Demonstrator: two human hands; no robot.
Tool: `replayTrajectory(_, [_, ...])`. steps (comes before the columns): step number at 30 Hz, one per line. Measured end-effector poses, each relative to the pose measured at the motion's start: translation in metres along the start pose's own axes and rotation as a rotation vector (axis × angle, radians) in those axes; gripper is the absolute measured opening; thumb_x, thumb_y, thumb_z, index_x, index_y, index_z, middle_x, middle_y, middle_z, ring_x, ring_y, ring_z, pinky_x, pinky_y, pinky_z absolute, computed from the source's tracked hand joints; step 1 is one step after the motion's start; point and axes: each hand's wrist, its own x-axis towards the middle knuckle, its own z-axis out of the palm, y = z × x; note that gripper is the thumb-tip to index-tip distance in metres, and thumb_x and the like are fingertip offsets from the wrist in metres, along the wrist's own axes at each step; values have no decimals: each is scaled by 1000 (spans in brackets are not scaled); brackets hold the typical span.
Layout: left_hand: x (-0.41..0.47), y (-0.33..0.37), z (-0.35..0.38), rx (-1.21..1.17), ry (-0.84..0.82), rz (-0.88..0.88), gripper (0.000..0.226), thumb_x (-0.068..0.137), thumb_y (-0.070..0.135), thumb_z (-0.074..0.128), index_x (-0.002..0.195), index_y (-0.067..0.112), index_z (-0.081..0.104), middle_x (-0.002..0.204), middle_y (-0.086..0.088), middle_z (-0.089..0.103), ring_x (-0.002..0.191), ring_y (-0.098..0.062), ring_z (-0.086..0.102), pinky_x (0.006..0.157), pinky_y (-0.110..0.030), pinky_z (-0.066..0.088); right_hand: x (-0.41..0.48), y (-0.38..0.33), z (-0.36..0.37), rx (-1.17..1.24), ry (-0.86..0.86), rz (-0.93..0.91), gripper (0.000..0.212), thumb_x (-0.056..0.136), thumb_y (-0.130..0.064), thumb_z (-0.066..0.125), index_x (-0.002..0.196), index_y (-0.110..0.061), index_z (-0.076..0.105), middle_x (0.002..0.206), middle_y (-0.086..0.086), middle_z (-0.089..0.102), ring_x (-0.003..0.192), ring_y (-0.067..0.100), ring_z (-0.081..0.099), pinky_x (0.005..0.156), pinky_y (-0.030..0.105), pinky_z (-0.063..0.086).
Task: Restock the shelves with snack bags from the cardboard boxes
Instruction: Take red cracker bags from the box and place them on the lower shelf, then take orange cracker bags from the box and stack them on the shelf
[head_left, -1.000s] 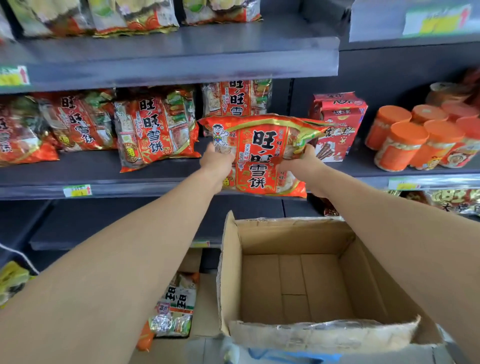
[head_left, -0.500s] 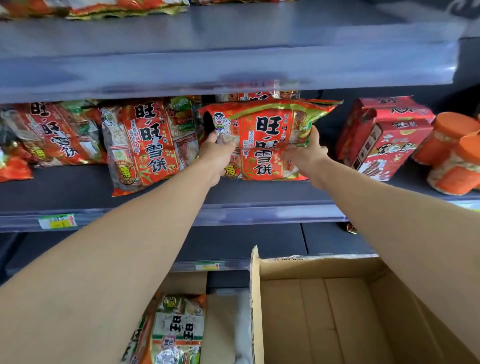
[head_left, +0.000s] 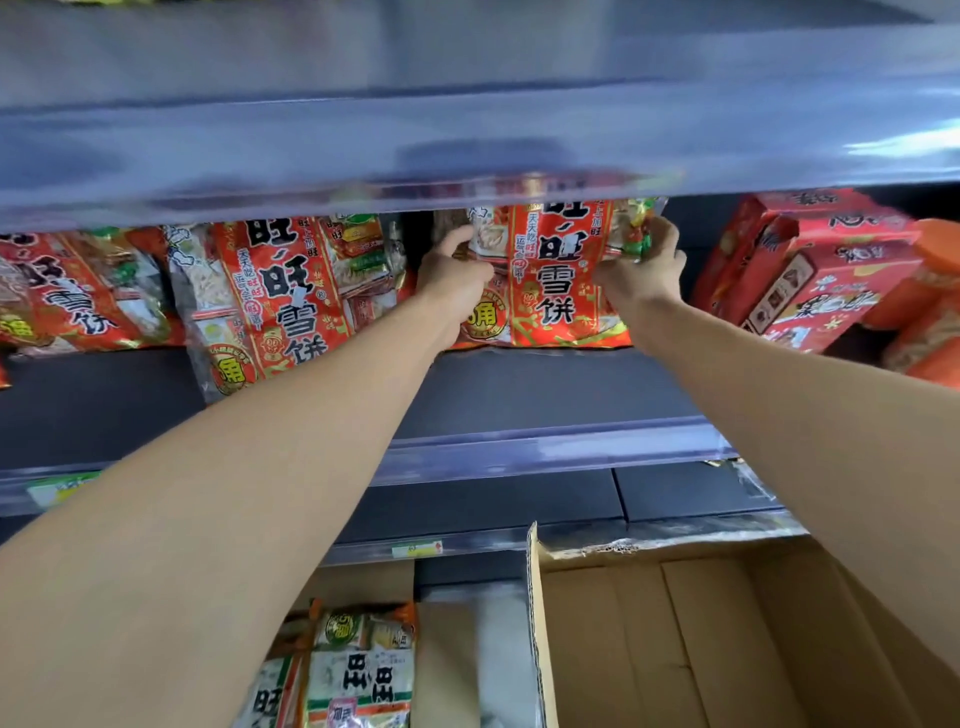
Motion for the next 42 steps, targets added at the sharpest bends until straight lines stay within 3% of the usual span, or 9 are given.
replayTrajectory(4, [3,-9,-5,-55,48,14,58,88,-4,50,134,30,49,109,-4,60,66,-9,49,47,-18,35,1,5,7,41,15,-36,71,63,-32,64,128,-14,43,127,11,48,109,33,56,93,47,50])
replayTrajectory(8, [2,-16,-9,-50,16,-15,62,86,-4,53,136,30,43,115,-1,53,95,-15,54,60,-23,39,-6,12,12,-55,-151,-1,73,77,-13,63,144,-14,33,142,6,35,118,23,50,101,37,45])
replayTrajectory(11, [-1,-17,-9,-29,19,-15,64,87,-4,53,139,30,40,113,-1,48,90,-14,51,63,-26,42,-10,15,13,-75,-190,6,86,80,-10,62,152,-18,15,152,3,22,133,22,37,109,36,37])
replayTrajectory(15, [-12,-18,-7,1,26,-27,67,91,-4,51,147,26,30,113,2,43,100,-16,50,82,-32,48,-17,18,7,-153,-227,9,84,84,-8,58,152,-23,11,154,0,17,129,21,39,92,27,38])
replayTrajectory(19, [-32,-24,-9,92,31,-50,62,90,1,53,146,15,31,132,-4,47,109,-23,52,87,-32,45,-32,19,-4,-178,-254,27,81,77,-21,64,147,-24,24,144,2,39,118,23,52,98,36,46])
replayTrajectory(23, [-65,-28,-8,149,2,-62,55,90,4,53,142,14,38,139,-8,47,116,-25,52,93,-33,46,-52,26,-22,-268,-349,-34,50,88,-16,59,135,-18,43,108,1,55,95,19,52,80,28,43])
replayTrajectory(29, [-147,-29,-13,251,0,13,45,91,2,50,136,8,47,129,-9,56,107,-23,56,86,-28,51,-103,28,-47,-419,-524,-179,47,88,-6,54,135,-12,49,117,9,59,85,22,53,62,28,45])
replayTrajectory(31, [-170,-27,-17,287,19,42,43,92,1,49,134,7,49,123,-9,59,96,-20,57,68,-18,46,-120,28,-50,-435,-567,-226,48,88,-6,54,135,-12,49,126,9,58,94,25,58,74,31,48])
replayTrajectory(42, [-297,-69,-108,624,41,18,32,99,11,45,129,12,54,132,-6,54,117,-21,54,92,-26,42,-240,17,-50,-775,-883,-651,36,94,-3,43,127,-4,58,130,12,58,118,31,54,97,36,46])
